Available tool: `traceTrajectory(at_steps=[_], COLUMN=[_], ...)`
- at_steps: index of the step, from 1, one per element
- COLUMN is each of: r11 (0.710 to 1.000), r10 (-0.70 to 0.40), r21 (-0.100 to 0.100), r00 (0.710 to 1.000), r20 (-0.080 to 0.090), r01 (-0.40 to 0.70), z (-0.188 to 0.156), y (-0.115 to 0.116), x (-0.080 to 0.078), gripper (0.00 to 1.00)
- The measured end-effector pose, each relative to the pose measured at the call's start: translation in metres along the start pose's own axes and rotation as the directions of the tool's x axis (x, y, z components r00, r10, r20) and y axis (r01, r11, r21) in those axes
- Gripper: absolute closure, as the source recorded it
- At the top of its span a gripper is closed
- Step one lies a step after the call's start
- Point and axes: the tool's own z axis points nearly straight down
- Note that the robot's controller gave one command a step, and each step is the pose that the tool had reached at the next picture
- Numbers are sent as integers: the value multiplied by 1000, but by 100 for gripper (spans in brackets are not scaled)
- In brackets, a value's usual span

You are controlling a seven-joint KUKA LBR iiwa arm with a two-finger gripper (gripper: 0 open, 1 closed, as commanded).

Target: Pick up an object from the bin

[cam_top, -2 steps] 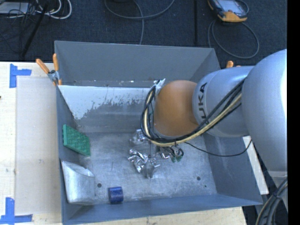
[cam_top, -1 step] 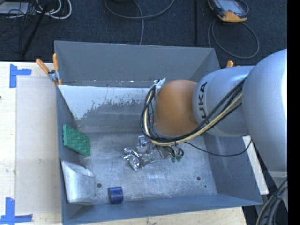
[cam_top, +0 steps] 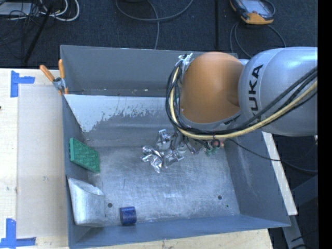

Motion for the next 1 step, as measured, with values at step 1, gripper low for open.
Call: traceTrajectory(at_steps=[1], r11=[991], r10=[-133], r21=[-2], r00=[991], r20=[-2], r01=[133], z=[-55], y=[14], x=[-4], gripper=[100])
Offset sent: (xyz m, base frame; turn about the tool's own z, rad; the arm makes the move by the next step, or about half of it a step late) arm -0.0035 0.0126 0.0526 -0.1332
